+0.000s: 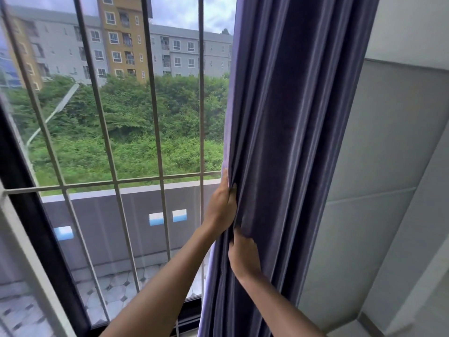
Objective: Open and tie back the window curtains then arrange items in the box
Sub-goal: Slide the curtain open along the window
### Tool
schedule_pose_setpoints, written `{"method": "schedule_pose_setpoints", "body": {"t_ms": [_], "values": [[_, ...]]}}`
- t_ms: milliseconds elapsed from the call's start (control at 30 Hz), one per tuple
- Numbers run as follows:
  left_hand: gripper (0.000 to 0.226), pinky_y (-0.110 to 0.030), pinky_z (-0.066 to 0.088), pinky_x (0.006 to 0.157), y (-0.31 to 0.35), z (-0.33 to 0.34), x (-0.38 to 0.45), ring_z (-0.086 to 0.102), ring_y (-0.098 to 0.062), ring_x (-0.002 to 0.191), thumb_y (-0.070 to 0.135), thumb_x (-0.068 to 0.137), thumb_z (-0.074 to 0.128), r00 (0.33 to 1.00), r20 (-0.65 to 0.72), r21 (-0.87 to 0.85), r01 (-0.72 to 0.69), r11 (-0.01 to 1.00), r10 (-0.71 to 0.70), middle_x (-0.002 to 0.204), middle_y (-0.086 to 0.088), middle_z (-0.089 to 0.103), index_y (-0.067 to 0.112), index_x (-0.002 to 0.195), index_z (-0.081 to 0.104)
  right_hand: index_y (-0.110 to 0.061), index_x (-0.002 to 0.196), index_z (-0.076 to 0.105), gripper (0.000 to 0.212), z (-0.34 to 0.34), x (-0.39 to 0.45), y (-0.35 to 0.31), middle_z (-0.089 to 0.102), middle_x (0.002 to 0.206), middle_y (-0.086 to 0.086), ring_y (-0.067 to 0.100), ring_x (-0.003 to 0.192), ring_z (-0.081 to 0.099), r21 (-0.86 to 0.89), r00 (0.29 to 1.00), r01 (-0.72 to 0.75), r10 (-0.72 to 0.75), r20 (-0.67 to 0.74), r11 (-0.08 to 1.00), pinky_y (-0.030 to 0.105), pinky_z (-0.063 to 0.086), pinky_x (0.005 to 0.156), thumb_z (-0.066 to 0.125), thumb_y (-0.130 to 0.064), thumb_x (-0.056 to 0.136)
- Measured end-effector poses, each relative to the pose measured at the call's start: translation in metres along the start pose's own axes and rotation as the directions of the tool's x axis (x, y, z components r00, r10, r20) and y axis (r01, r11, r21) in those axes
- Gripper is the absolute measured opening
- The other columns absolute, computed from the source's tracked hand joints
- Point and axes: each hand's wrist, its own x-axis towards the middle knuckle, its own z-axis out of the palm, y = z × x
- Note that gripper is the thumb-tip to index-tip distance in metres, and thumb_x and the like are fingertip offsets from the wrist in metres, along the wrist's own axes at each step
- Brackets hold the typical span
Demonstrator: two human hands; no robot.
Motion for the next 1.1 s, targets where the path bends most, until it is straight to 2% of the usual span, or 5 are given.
{"method": "schedule_pose_setpoints", "body": {"t_ms": [333,600,733,867,1100], "values": [[0.074,-0.027,0.039,0.102,0.001,0.003,-0.008,0.045,-0.017,0.129,0.059,0.091,0.036,0.997,0.072,-0.01,-0.004,1.0,0.005,0.146,-0.004,0.044,0.016,0.149,0.023,-0.016,0.14,0.044,0.045,0.001,-0.008,-0.013,0.067,0.119,0.012,0.03,0.101,0.066,0.047,0.996,0.092,-0.091,-0.02,0.995,0.038,0.052,0.088,0.033,-0.005,0.098],[0.051,-0.033,0.045,0.084,-0.007,0.002,-0.006,0.058,-0.034,0.106,-0.005,0.092,0.032,0.996,-0.002,0.164,-0.084,0.983,0.085,0.125,-0.019,0.058,-0.002,0.142,0.032,-0.028,0.135,0.045,0.057,-0.025,-0.01,-0.014,0.065,0.113,0.012,0.028,0.085,0.061,0.118,0.939,0.03,-0.068,0.338,0.993,0.03,0.047,0.071,0.043,-0.011,0.081],[0.052,-0.033,0.044,0.091,-0.019,-0.004,-0.002,0.054,-0.034,0.115,-0.008,0.089,0.029,0.992,-0.025,0.203,-0.118,0.972,0.126,0.132,-0.021,0.054,-0.003,0.14,0.035,-0.019,0.127,0.057,0.05,-0.091,0.033,-0.01,0.061,0.128,0.006,0.027,0.116,0.057,0.169,0.989,0.097,-0.076,-0.123,0.981,0.03,0.043,0.098,0.055,-0.008,0.079],[0.058,-0.041,0.049,0.086,-0.016,-0.001,-0.003,0.059,-0.036,0.104,-0.012,0.085,0.029,0.996,-0.009,0.198,-0.09,0.976,0.094,0.128,-0.02,0.057,-0.002,0.143,0.032,-0.006,0.126,0.056,0.051,-0.166,0.098,-0.008,0.045,0.137,0.021,0.033,0.129,0.042,0.095,0.759,0.227,-0.115,-0.64,0.969,0.03,0.028,0.11,0.059,-0.004,0.075],[0.066,-0.047,0.05,0.087,-0.012,0.005,-0.005,0.059,-0.035,0.102,-0.011,0.083,0.028,0.998,0.038,0.191,-0.056,0.98,0.049,0.126,-0.018,0.058,0.005,0.147,0.025,-0.008,0.143,0.031,0.066,-0.197,0.145,0.007,0.051,0.135,0.005,0.013,0.117,0.052,0.371,0.88,0.156,0.042,-0.473,0.915,0.021,0.04,0.103,0.062,-0.003,0.085]]}}
